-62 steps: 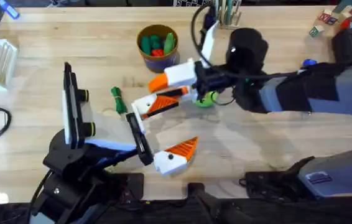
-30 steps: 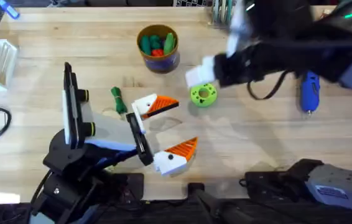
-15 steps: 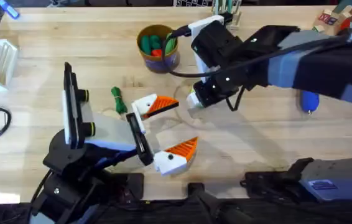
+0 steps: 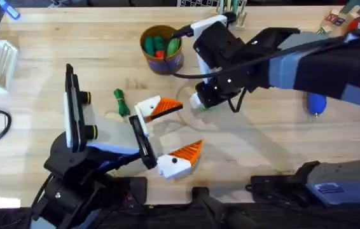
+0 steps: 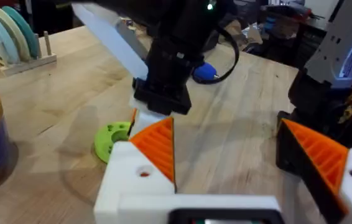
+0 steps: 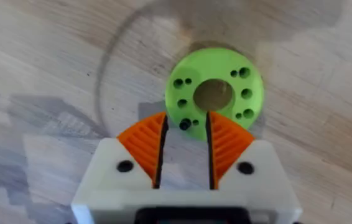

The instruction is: Pick up the gripper from the table and insert it into the empty holder that is missing its gripper. Then pick up a screw, insert it into the mounting hole, and use the screwdriver to tighten it. Finally, clean up the table by picking up the vegetable and placing it into the bucket.

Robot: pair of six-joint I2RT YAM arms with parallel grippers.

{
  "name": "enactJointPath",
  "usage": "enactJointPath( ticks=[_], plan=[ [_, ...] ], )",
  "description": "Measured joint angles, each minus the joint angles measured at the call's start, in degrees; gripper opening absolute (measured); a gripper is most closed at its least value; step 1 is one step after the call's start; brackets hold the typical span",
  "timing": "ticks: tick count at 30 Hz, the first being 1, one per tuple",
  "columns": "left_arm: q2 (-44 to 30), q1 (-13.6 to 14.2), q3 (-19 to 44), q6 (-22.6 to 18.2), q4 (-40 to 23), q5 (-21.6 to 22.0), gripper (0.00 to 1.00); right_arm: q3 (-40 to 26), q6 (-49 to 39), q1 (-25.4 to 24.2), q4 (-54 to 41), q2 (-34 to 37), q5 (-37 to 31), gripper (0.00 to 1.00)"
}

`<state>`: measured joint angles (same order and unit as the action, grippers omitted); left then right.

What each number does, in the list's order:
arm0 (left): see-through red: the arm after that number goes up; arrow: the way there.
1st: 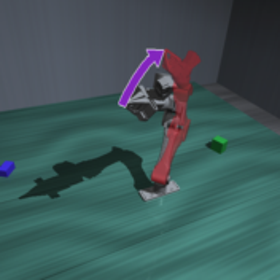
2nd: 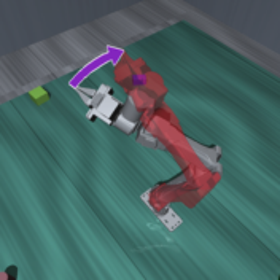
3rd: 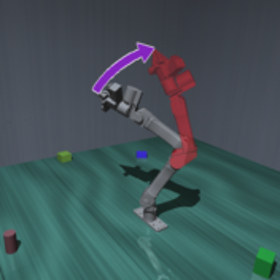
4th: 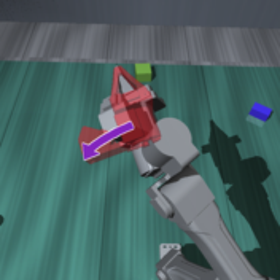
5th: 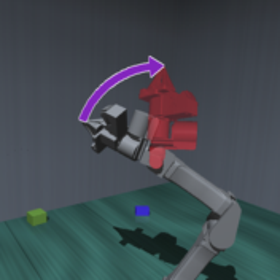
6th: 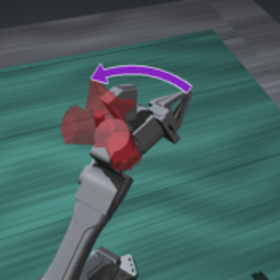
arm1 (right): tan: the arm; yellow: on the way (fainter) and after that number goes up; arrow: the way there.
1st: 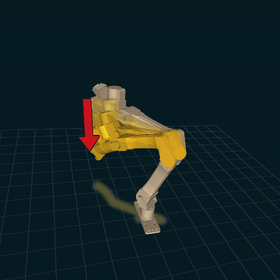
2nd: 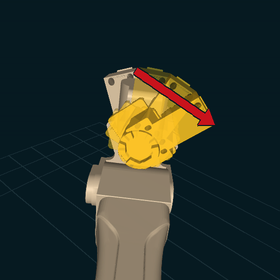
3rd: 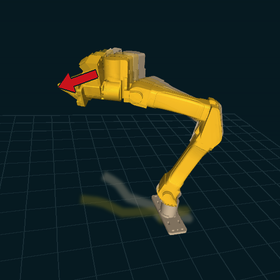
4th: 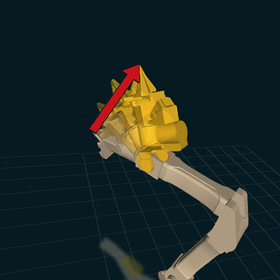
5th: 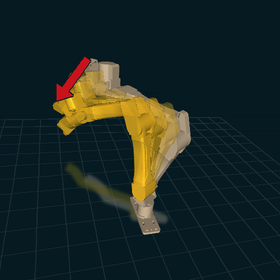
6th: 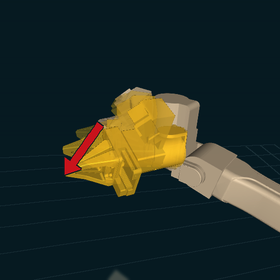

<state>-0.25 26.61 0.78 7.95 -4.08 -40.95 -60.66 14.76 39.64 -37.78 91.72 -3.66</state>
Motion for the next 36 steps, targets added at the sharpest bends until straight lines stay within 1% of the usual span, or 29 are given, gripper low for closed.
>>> enactJointPath(
  ticks=[2, 3, 7, 10, 11, 19, 24, 30, 36],
  plan=[
    [-0.01, 0.0, 0.0, 0.02, 0.0, 0.0, 0.994, 0.0, 0.0, 0.09, -0.03, 1.08, 0.0, 0.389],
    [0.0, 0.0, 0.0, 0.0, -0.02, -0.02, 0.993, 0.0, 0.0, 0.11, -0.04, 1.69, 0.0, 0.354],
    [-0.02, 0.0, 0.0, 0.02, -0.02, -0.02, 0.994, -0.26, -0.08, 0.11, 0.13, 2.27, -1.13, 0.19],
    [0.0, 0.0, 0.0, 0.0, -0.02, 0.0, 0.994, -0.31, 0.14, 0.13, 0.33, 2.27, -1.05, 0.027],
    [-0.01, 0.0, 0.0, 0.01, 0.0, -0.01, 0.994, -0.31, 0.17, 0.21, 0.33, 2.27, -1.06, 0.013],
    [0.0, 0.0, 0.0, 0.0, -0.02, 0.0, 0.994, -0.48, 0.17, 0.05, -0.28, 2.27, -1.07, 0.008],
    [0.0, 0.0, 0.0, 0.01, -0.01, 0.0, 0.994, -2.34, 0.44, -1.25, -6.23, 2.59, -3.27, 0.007],
    [0.0, 0.0, 0.0, 0.0, -0.01, -0.01, 0.994, -8.73, 0.05, -2.84, -11.16, 2.63, -5.34, 0.007],
    [0.0, 0.0, 0.0, 0.01, -0.02, -0.02, 0.994, -18.26, -1.71, -2.79, -21.32, 2.39, -5.27, 0.007]
  ],
)
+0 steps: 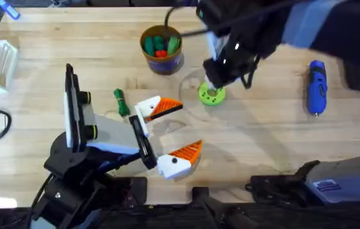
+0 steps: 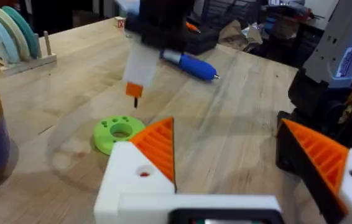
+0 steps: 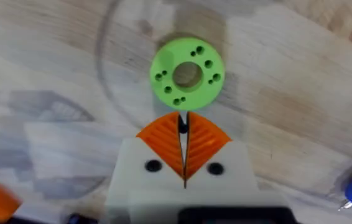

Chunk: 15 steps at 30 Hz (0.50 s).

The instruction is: Pick up the gripper from the table and insert it into the empty holder that is missing its gripper. Then pick up a screw, insert it into the mounting hole, and use the screwdriver to tighten it. Finally, clean up the table by picking up the vegetable and placing it into the bucket.

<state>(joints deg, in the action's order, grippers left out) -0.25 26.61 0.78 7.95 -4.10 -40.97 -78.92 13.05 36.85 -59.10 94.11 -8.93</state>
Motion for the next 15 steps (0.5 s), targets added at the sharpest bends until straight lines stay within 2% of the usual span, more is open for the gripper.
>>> enactJointPath(
  ticks=[5, 10, 15],
  plan=[
    [0.0, 0.0, 0.0, -0.01, 0.02, 0.0, 0.994, -10.47, -4.77, 0.64, -4.61, -1.93, 5.64, 0.006],
    [0.0, 0.0, 0.0, -0.01, 0.0, -0.01, 0.994, -19.76, -9.27, 4.42, -5.91, -4.23, 12.14, 0.006],
    [0.0, 0.0, 0.0, -0.09, 0.0, 0.02, 0.994, -21.54, -10.76, 9.79, -6.06, -4.71, 17.21, 0.006]
  ],
)
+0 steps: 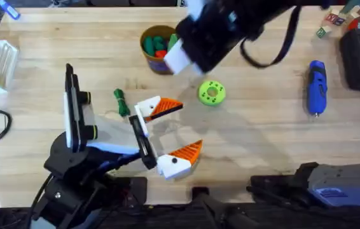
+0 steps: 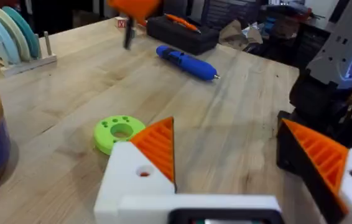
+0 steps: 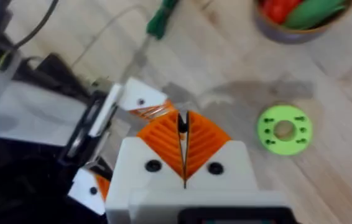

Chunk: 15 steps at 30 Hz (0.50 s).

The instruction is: Pick up the gripper from the table and insert it into the empty holder that is missing its gripper. Then pick up a screw, insert it into the mounting hole, and use the screwdriver to tighten it. Finally, clean up the table by picking up the vegetable and placing it into the bucket.

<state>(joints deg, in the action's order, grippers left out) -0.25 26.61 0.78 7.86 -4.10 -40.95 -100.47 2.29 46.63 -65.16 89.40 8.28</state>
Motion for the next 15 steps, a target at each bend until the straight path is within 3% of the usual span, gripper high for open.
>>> enactJointPath(
  ticks=[6, 15],
  plan=[
    [-0.01, 0.0, 0.0, -0.32, 0.0, 0.0, 0.994, 0.0, -0.64, 5.3, -0.3, 0.72, 2.32, 0.006],
    [-0.01, 0.0, 0.0, -2.29, 0.0, 0.0, 0.994, 0.0, 0.12, 5.88, -0.16, 1.94, 3.39, 0.006]
  ],
)
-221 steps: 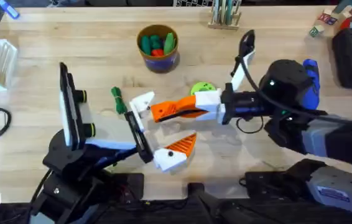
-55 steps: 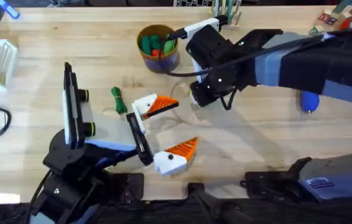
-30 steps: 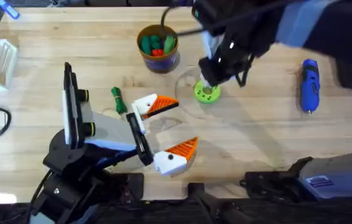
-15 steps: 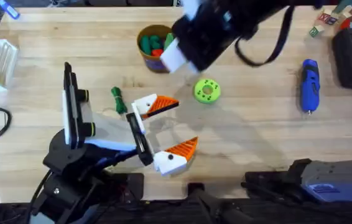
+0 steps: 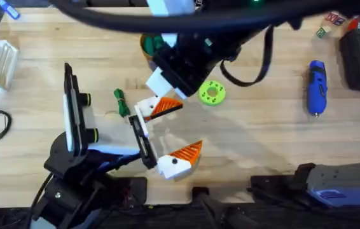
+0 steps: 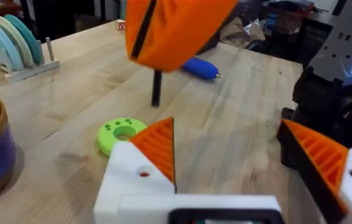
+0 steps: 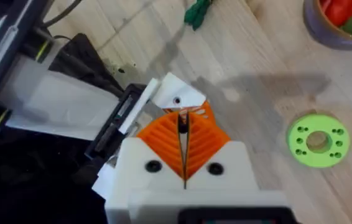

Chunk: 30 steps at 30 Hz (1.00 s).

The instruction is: Pick up the gripper from the table and insert it into the empty holder that is missing its gripper. Then pick up a screw, insert it into the mounting hole, and use the screwdriver to tighten it. Finally, clean up the table by picking up the vegetable and placing it into the bucket.

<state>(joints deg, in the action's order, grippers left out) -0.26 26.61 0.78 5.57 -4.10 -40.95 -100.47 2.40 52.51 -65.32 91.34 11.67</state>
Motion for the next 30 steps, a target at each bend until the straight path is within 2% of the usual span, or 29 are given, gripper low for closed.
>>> enactJointPath(
  ticks=[9, 30],
  plan=[
    [0.01, 0.0, 0.0, -0.44, 0.0, 0.0, 0.994, 0.0, 0.38, 2.38, 0.15, 2.99, -0.84, 0.006],
    [-0.14, 0.0, 0.0, -0.11, -0.07, -0.25, 0.994, -0.02, 0.39, 3.87, 1.15, 6.19, -3.96, 0.006]
  ],
)
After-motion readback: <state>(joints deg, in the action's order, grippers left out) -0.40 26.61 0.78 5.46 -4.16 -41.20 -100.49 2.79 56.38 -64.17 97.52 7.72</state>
